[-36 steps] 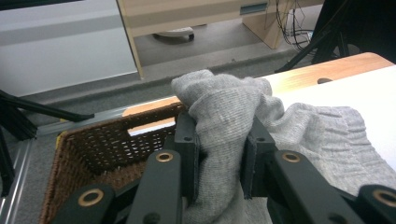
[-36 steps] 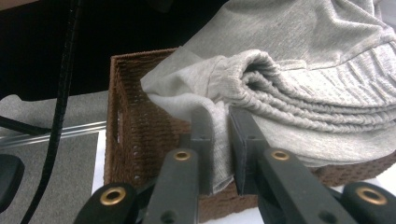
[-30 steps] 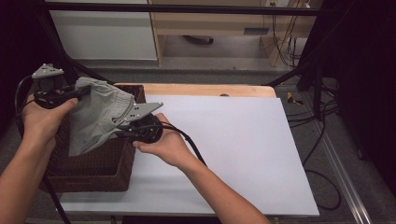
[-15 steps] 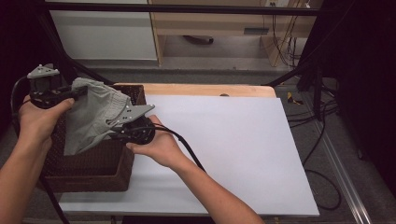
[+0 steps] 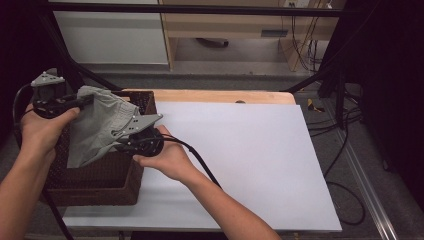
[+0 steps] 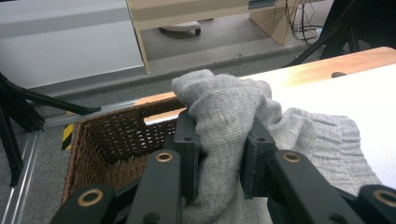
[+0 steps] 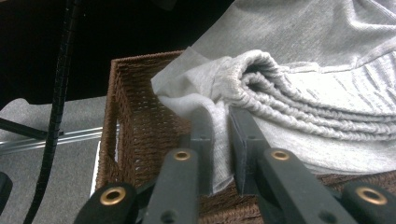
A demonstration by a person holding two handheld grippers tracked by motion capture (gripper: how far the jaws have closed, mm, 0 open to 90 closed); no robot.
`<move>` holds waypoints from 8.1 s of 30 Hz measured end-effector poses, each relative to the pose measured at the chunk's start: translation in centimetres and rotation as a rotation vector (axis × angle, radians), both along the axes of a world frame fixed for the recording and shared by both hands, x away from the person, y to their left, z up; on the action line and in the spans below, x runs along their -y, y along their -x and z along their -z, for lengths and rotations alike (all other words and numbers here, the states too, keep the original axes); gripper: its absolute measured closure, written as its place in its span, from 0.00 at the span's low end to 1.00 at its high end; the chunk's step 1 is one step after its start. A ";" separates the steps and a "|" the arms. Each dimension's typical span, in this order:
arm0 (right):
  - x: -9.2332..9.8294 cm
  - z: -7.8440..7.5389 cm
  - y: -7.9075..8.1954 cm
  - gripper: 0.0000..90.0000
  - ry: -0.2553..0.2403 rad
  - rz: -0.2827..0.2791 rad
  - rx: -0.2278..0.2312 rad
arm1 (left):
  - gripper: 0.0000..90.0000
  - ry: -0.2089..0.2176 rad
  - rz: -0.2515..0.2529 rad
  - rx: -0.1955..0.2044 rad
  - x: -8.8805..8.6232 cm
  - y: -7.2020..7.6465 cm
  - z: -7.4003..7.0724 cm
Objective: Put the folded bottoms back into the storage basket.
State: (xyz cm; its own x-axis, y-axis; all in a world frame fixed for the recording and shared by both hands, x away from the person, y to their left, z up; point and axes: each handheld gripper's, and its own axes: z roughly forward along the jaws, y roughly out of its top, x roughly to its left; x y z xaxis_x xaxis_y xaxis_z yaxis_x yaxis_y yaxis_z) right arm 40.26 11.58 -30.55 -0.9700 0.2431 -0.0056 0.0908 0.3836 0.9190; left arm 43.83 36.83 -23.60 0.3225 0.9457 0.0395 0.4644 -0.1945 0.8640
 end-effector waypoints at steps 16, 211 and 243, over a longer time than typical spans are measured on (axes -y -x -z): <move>-0.7 0.6 0.0 0.90 0.005 -0.004 -0.009 | 0.80 -0.002 -0.010 -0.013 -0.4 -0.1 0.5; 37.1 11.1 5.7 0.06 -0.041 0.732 -0.136 | 0.07 0.084 0.231 -0.067 10.1 10.3 11.0; 36.1 13.4 6.6 0.06 -0.052 0.692 -0.137 | 0.07 0.074 0.235 -0.073 10.6 11.2 12.3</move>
